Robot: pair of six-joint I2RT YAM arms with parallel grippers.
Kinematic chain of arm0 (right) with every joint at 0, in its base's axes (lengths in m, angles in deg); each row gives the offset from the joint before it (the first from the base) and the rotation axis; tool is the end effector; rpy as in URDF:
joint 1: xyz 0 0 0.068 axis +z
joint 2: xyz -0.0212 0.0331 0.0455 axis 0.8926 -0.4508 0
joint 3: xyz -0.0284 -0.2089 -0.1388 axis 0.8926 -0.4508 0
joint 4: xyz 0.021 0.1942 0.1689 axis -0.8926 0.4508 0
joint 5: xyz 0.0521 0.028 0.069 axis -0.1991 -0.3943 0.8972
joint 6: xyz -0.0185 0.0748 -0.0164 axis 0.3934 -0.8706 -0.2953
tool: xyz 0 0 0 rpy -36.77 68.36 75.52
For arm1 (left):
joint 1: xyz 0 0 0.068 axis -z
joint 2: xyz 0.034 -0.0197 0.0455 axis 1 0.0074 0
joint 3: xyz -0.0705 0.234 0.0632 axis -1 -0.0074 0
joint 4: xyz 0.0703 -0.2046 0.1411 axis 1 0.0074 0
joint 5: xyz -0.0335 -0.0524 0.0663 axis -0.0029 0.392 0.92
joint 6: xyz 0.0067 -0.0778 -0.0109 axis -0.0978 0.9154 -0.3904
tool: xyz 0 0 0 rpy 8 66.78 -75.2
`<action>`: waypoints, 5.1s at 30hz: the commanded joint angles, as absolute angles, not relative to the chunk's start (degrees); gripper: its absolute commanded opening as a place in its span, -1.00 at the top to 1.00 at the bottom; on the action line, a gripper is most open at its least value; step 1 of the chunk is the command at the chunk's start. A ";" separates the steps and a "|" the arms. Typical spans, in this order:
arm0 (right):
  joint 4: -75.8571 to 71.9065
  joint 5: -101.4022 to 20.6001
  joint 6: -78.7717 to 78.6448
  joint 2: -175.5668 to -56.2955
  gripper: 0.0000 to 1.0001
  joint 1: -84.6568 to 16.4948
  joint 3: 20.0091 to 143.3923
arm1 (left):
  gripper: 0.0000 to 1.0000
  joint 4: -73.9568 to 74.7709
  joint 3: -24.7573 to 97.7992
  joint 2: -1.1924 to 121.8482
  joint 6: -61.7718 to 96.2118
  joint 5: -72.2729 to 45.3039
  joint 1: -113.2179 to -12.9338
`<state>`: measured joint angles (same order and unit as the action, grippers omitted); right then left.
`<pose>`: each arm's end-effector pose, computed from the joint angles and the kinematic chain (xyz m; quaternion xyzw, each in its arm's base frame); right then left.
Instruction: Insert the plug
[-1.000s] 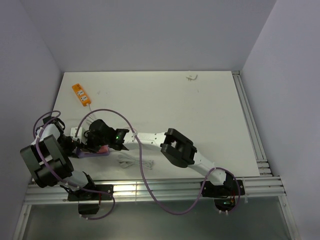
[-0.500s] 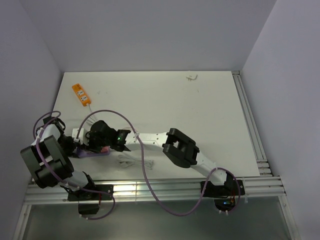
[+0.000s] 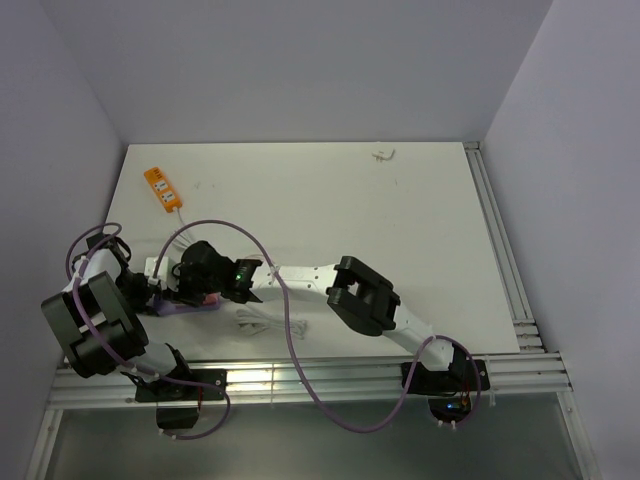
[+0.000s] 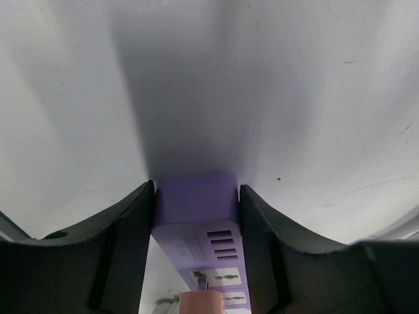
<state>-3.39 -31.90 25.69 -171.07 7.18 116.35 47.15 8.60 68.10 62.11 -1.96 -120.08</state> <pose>0.1719 0.5380 0.1709 -0.6409 0.5414 0.3373 0.4271 0.1985 0.1214 0.1090 -0.6880 0.7230 0.0151 0.0610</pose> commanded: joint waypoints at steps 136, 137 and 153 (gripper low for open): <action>5.78 -24.49 25.73 -160.36 -0.64 3.50 116.20 | 0.99 45.05 6.28 68.15 59.25 -4.70 -119.72; 6.04 -25.18 25.82 -159.49 -0.63 3.50 115.32 | 0.99 45.05 6.36 68.15 59.25 -4.70 -119.72; 9.91 -22.47 26.35 -158.95 -0.04 -0.10 110.48 | 0.99 44.26 6.10 68.77 58.55 -5.65 -119.72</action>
<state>9.53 -24.27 25.93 -161.33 -0.21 110.25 46.06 7.97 68.01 60.51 -5.52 -119.81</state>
